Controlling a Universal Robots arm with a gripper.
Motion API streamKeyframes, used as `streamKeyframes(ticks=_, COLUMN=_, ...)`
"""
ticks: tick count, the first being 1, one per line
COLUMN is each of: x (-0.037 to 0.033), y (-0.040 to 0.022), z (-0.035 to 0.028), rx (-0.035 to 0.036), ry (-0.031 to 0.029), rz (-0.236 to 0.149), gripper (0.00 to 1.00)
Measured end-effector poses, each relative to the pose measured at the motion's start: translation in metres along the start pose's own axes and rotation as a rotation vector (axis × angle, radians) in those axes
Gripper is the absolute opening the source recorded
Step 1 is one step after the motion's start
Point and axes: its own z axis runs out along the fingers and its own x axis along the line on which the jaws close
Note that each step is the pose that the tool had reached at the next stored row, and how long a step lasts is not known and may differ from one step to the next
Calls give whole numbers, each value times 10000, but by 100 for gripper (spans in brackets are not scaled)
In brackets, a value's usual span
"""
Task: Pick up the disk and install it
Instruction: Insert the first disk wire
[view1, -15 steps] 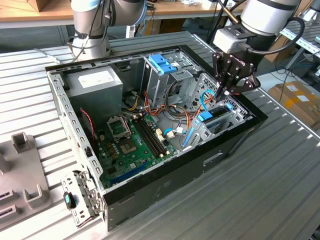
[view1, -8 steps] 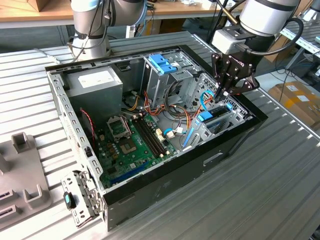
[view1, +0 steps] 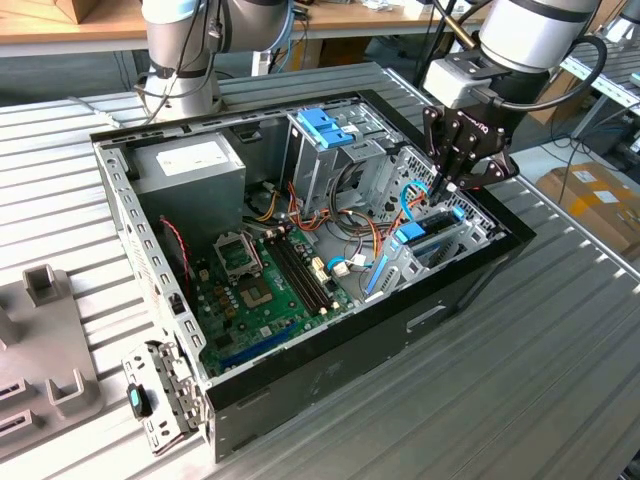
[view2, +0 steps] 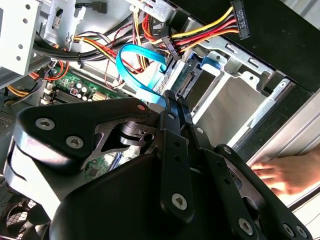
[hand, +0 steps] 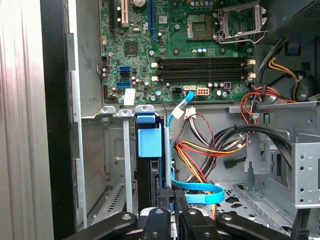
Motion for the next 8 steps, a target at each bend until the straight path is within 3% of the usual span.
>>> streamKeyframes(ticks=8, x=54, y=-2, z=17, rx=1, ry=-3, rz=0, gripper=16)
